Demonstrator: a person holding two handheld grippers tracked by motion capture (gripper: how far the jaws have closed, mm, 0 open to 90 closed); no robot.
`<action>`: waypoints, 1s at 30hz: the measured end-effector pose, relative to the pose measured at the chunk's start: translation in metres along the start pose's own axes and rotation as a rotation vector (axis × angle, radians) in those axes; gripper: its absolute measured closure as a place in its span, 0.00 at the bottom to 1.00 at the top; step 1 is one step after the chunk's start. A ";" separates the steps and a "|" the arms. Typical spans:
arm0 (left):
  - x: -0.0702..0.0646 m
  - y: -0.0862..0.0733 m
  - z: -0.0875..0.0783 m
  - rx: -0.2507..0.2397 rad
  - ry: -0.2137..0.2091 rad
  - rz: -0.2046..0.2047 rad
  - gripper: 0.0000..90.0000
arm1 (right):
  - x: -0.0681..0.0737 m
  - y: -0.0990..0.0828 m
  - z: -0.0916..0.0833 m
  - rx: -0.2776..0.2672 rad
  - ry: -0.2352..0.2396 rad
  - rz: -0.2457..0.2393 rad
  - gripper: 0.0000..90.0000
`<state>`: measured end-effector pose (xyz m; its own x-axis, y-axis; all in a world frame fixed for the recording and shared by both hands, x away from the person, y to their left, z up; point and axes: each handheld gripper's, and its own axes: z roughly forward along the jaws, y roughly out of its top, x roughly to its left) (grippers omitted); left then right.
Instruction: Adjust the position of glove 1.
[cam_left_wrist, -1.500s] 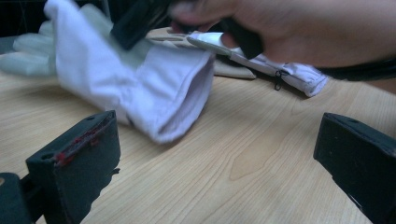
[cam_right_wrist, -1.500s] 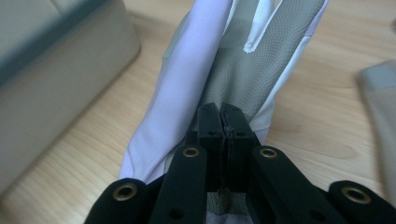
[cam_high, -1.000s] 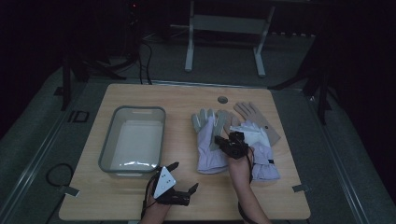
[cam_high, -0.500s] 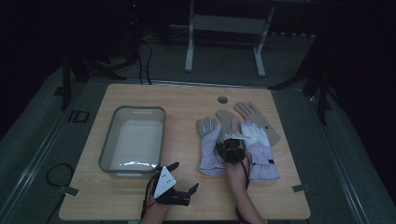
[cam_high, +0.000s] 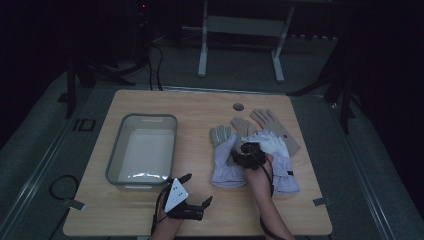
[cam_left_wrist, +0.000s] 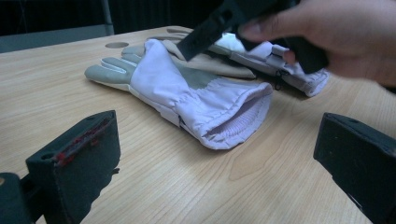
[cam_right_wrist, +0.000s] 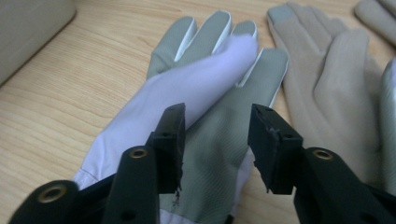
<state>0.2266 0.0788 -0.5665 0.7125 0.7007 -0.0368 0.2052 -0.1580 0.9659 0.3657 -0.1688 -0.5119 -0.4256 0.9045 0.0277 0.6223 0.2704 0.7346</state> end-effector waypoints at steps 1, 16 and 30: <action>0.000 0.000 0.000 -0.001 0.001 0.000 0.01 | -0.002 0.003 -0.002 0.005 -0.003 -0.026 0.60; 0.000 0.000 0.000 -0.003 0.001 0.001 0.01 | -0.054 0.028 -0.042 0.048 0.020 -0.131 0.60; 0.000 0.000 0.000 0.000 -0.001 0.000 0.01 | -0.120 -0.008 -0.063 0.126 -0.009 -0.096 0.58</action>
<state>0.2267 0.0784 -0.5665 0.7130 0.7001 -0.0373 0.2053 -0.1576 0.9659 0.3702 -0.3004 -0.4782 -0.4815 0.8753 -0.0455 0.6565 0.3946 0.6429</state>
